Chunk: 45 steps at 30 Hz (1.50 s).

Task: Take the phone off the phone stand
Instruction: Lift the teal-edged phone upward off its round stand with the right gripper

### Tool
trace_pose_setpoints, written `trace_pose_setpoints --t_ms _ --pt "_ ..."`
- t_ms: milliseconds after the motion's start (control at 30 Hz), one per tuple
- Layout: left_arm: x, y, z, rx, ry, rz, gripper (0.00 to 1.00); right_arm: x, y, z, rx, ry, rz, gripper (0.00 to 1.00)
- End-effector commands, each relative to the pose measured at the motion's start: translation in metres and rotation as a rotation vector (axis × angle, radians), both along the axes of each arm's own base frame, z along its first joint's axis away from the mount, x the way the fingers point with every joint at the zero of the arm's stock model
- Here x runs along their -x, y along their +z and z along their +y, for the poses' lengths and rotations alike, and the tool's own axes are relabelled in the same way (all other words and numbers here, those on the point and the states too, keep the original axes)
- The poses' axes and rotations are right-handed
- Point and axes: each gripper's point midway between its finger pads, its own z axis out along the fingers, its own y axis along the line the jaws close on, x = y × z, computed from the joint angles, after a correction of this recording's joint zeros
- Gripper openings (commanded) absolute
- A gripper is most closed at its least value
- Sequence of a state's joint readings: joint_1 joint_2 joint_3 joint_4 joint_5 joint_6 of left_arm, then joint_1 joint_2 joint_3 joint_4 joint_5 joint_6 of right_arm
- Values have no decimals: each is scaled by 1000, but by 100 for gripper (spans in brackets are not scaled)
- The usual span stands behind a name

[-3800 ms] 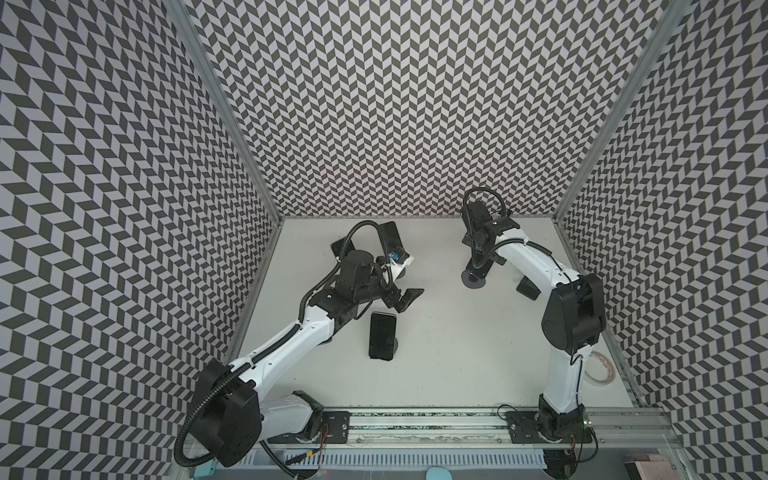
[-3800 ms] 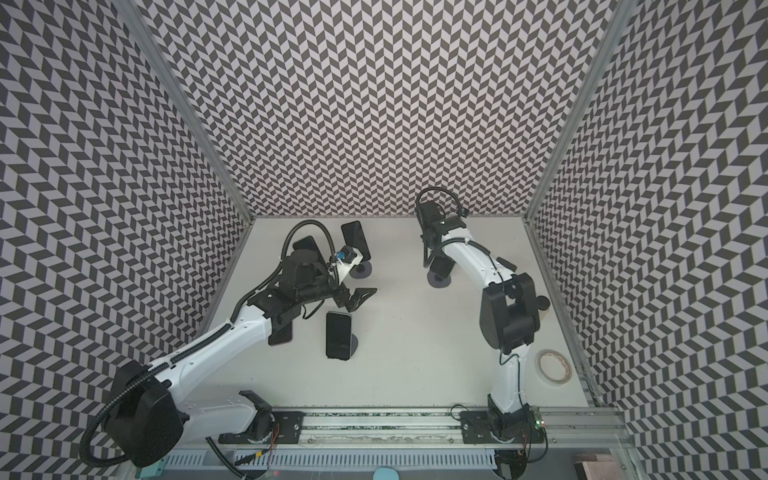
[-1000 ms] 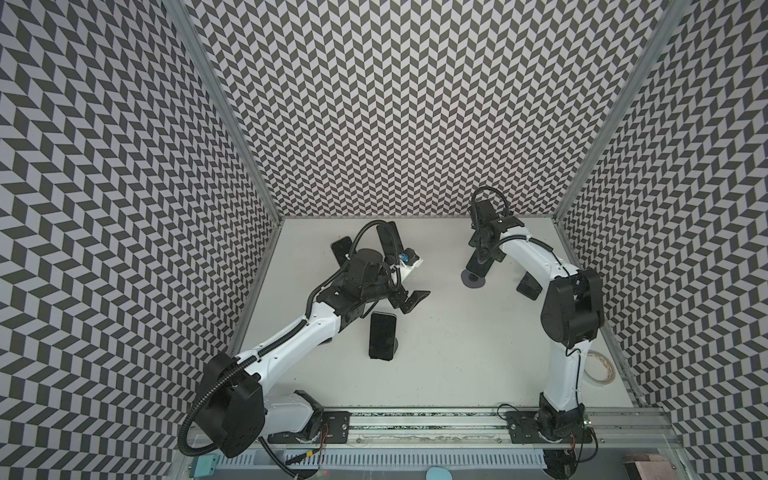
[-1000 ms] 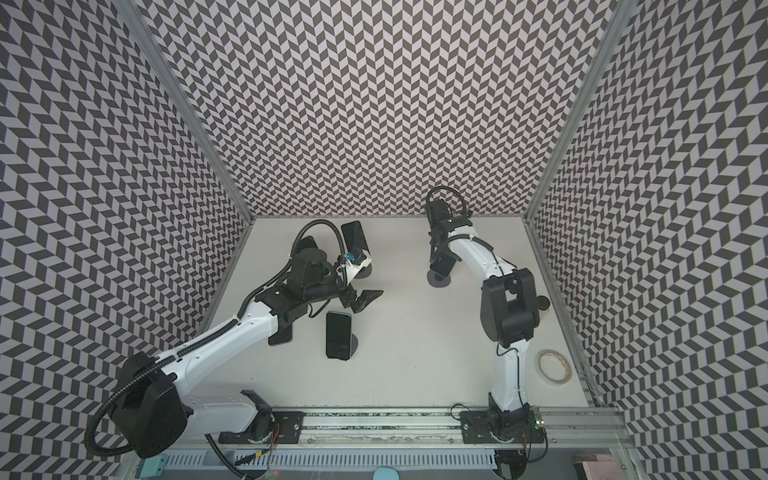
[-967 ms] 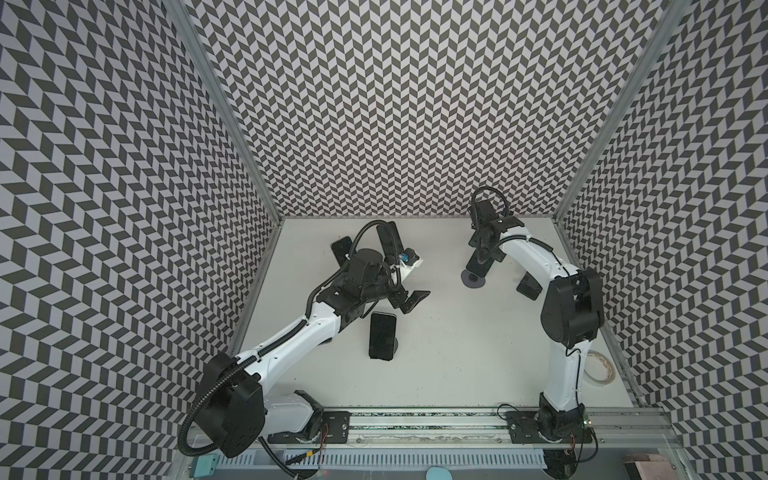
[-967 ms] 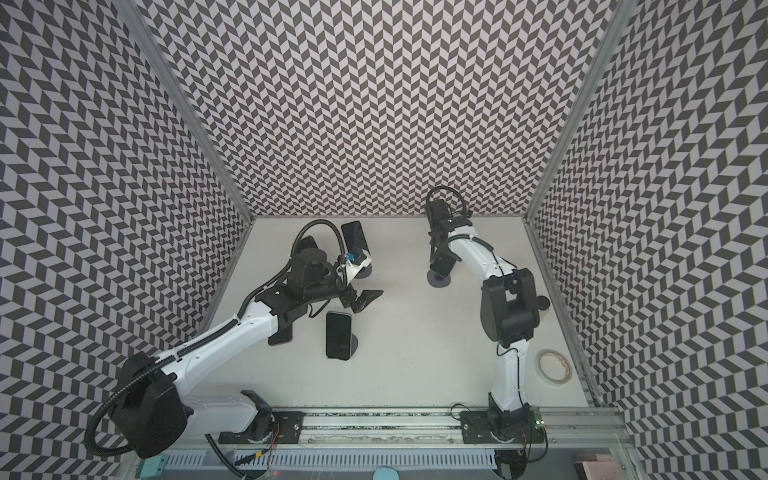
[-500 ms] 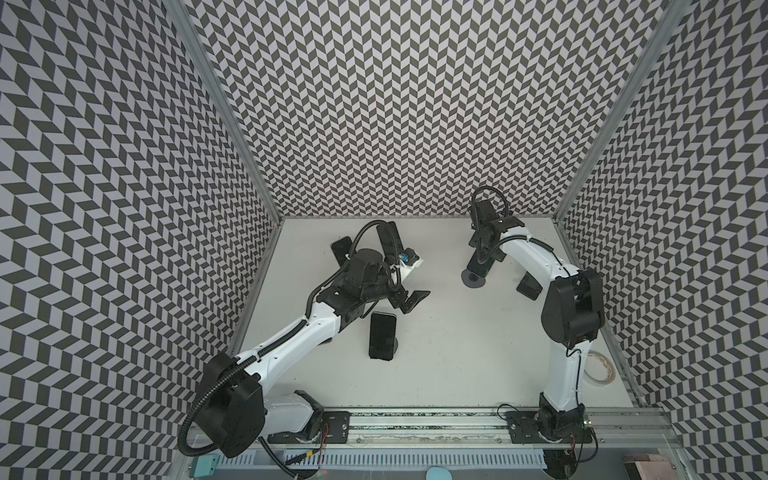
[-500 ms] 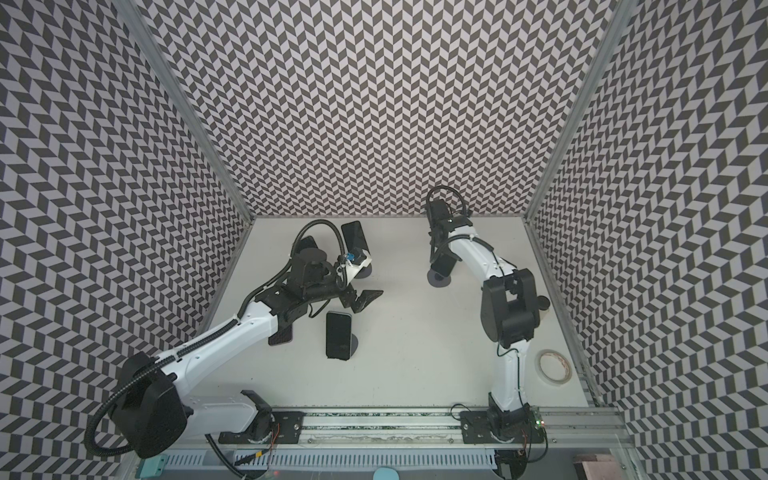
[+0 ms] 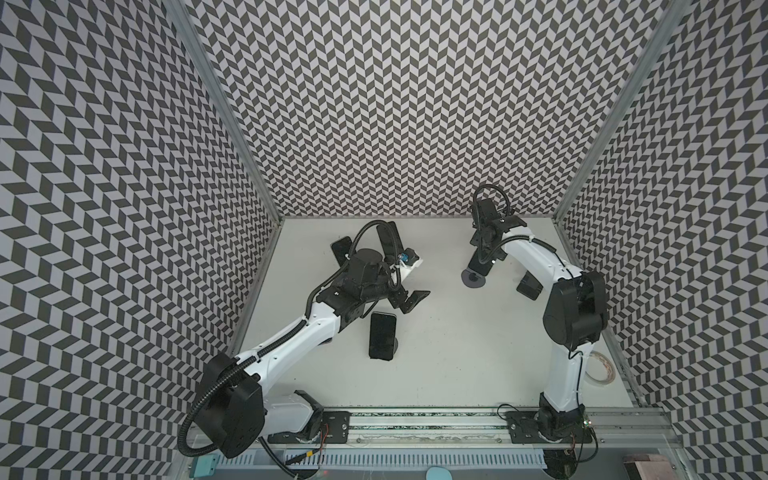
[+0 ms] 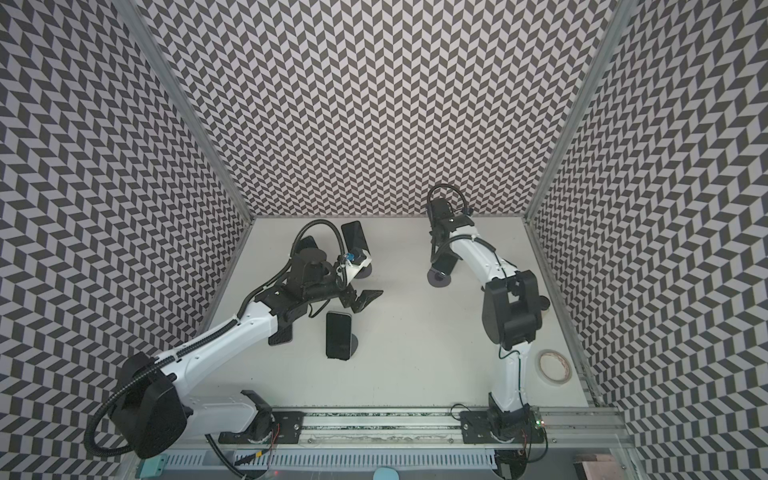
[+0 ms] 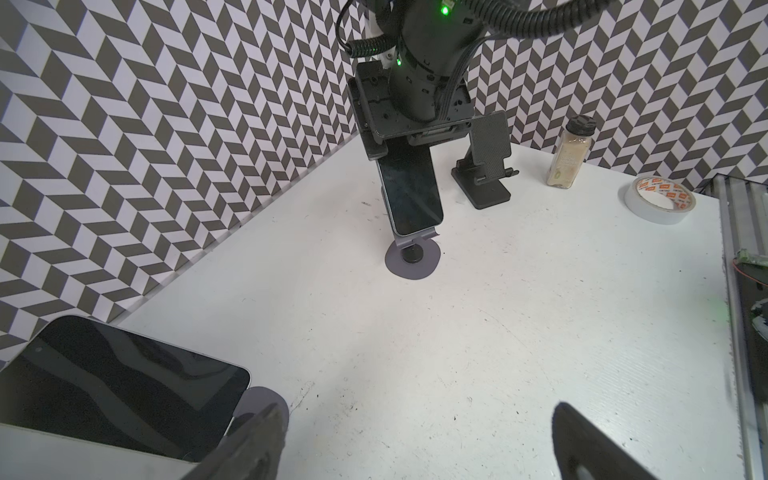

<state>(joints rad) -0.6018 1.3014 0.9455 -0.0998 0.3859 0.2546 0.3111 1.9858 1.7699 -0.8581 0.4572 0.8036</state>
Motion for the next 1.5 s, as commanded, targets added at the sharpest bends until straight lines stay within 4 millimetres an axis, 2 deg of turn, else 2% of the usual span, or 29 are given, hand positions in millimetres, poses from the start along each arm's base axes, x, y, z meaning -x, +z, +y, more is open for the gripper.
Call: trace_pose_setpoints --t_ms 0,333,633,933,1333,1467 --pt "2 23 0 17 -8 -57 100 -6 44 -1 -14 -6 -135 61" --pt "5 31 -2 42 -18 -53 100 -7 66 4 -23 27 -187 61" --pt "7 38 -2 68 -21 -46 100 1 82 14 -29 80 -219 60" --pt "9 40 -4 89 -25 -22 100 13 94 22 -49 153 -254 52" --pt "11 43 -8 113 -39 -2 100 36 101 24 -74 223 -281 43" --pt "12 42 -10 123 -44 19 100 47 95 27 -98 256 -265 43"
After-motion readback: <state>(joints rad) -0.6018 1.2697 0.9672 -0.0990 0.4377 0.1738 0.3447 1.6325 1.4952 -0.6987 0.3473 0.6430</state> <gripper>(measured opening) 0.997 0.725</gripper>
